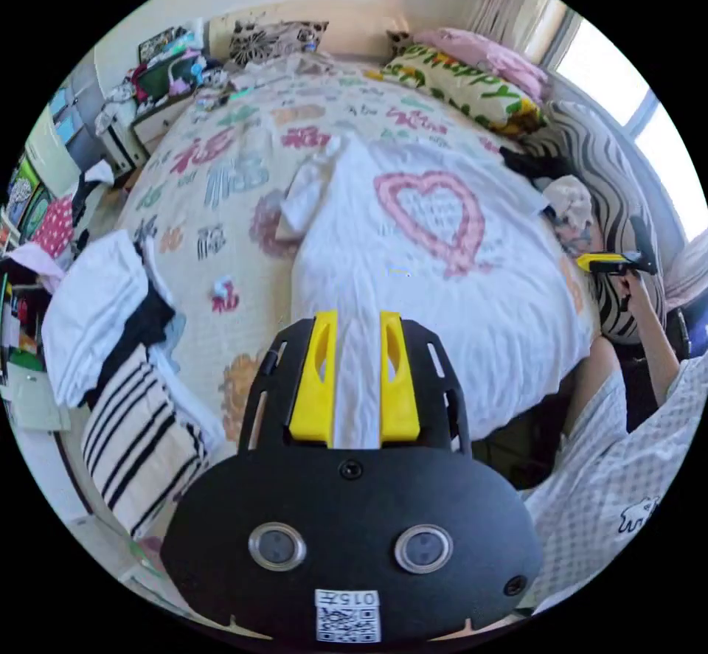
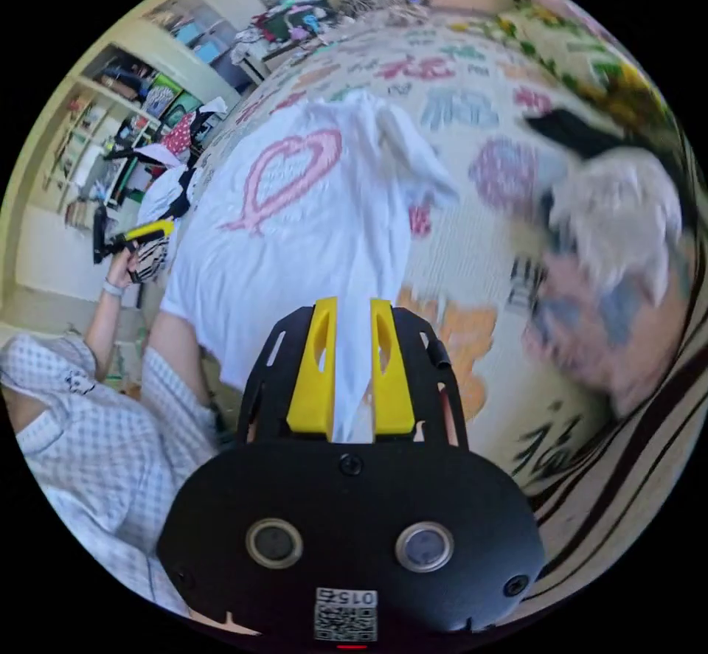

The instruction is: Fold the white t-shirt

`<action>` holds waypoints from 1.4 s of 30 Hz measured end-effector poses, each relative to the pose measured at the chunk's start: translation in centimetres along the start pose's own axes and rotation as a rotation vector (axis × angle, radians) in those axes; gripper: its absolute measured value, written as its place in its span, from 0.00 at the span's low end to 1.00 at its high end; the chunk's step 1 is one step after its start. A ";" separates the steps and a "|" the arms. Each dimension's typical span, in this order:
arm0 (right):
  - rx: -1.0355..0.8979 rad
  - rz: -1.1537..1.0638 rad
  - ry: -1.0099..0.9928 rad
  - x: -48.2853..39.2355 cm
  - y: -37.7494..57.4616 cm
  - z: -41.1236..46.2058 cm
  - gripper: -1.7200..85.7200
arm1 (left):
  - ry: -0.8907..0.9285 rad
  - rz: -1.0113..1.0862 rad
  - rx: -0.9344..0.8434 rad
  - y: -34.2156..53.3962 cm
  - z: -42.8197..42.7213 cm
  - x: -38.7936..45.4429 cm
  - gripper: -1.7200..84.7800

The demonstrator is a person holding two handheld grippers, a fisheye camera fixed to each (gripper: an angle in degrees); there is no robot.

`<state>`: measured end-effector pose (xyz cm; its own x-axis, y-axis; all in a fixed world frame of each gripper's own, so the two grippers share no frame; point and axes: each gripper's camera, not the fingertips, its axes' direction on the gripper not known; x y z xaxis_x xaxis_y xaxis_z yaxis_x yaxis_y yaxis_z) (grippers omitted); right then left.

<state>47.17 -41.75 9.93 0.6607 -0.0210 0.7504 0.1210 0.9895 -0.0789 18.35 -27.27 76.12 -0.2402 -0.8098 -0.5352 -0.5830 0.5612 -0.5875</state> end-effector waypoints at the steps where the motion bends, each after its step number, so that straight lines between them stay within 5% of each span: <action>1: -0.046 0.066 -0.057 1.2 1.3 -0.3 0.14 | 0.004 -0.019 -0.048 0.8 0.9 -0.4 0.13; 8: -0.318 0.166 -0.169 3.1 -0.6 -0.8 0.13 | 0.153 -0.141 -0.330 1.4 11.3 -3.1 0.13; 13: -0.478 0.064 -0.025 3.5 -7.2 -4.0 0.04 | 0.093 -0.001 -0.482 -2.9 15.1 -2.9 0.04; 19: -0.591 0.186 -0.115 5.1 -10.5 -8.7 0.04 | 0.024 0.058 -0.609 -5.5 18.2 -3.2 0.04; 23: -0.501 0.272 -0.227 5.8 -14.2 -13.7 0.09 | 0.024 0.004 -0.738 -6.5 20.5 -4.7 0.08; 28: -0.190 0.150 0.022 6.5 -25.6 -23.4 0.15 | 0.056 -0.076 -0.554 -13.5 16.6 -5.2 0.10; 33: -0.137 -0.027 0.025 6.6 -36.3 -23.5 0.15 | 0.324 0.032 -0.176 -29.9 20.1 2.8 0.14; 38: -0.305 -0.080 0.059 7.3 -42.8 -21.6 0.05 | 0.581 -0.002 -0.182 -40.5 31.1 9.7 0.10; 42: -0.154 -0.026 -0.003 8.9 -45.8 -27.6 0.03 | 0.609 0.001 -0.157 -45.6 35.7 12.0 0.04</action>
<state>67.92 -91.24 2.13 0.6533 -0.0455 0.7557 0.2502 0.9551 -0.1588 69.74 -56.53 74.82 -0.6128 -0.7874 -0.0669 -0.6784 0.5676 -0.4665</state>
